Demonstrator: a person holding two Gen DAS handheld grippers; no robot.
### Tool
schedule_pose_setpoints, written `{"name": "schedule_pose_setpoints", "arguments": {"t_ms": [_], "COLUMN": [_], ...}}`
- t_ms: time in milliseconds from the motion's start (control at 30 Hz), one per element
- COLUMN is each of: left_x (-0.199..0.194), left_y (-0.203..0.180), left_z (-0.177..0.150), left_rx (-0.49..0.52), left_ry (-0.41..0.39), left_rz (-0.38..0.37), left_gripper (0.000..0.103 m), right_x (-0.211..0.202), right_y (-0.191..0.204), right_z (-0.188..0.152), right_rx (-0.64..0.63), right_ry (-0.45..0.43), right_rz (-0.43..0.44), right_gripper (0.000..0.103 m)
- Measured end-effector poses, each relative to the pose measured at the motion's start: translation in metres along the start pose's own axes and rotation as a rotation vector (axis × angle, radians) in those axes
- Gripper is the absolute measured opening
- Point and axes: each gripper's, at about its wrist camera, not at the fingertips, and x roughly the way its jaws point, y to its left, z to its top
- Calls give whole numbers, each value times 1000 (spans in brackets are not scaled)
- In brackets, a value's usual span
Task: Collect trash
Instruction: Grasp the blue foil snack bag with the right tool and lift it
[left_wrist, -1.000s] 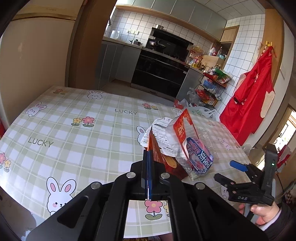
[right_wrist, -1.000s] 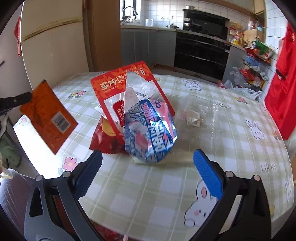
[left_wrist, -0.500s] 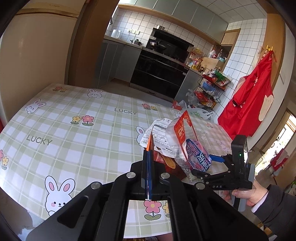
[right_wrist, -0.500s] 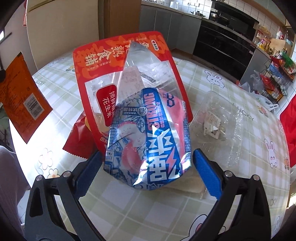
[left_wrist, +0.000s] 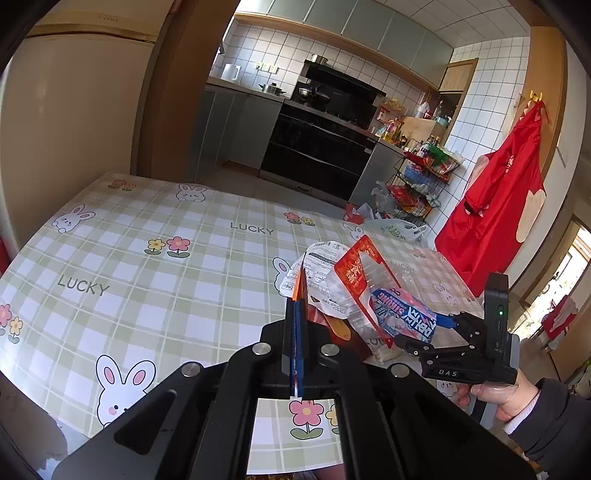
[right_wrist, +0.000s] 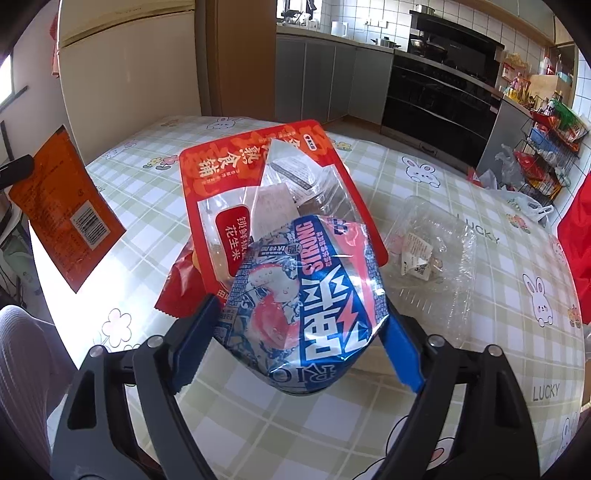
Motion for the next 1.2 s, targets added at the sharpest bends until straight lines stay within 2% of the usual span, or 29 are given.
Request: {"name": "schedule_pose_setpoints", "arguments": {"t_ms": [167,367,700,733,767,833,867,1000,1033,1067,1200], "left_x": [1,4,6,7,7,8,8,8,8,8,5], "left_y": [-2,-1,1,1,2,2,2,2,2,2,3], "left_z": [-1,-2,-3,-4,-4,-5,-5,-5,-5,-6,-5], "left_rx": [1,1,-1,-1,-3,-4,-4,-3,-3,-5,-7], "left_ry": [9,16,22,23,24,25,25,24,25,26,23], "left_rz": [-8,-10,-8,-7,-6,-7,-8,-9,-9,-8,-9], "left_gripper": [0,0,0,0,0,0,0,0,0,0,0], "right_x": [13,16,20,19,18,21,23,25,24,21,-4], "right_y": [-7,-30,-45,-44,-43,-37,-33,-28,-27,-28,-20], "right_z": [-6,-7,-1,-1,-2,-3,-5,-8,-8,-7,0], "right_rx": [75,230,328,316,295,257,236,214,214,216,185], "right_ry": [61,75,80,73,74,102,118,124,120,108,37], "right_rz": [87,193,279,274,264,231,218,222,221,230,223], "right_gripper": [82,83,83,76,60,43,39,38,35,26,10]}}
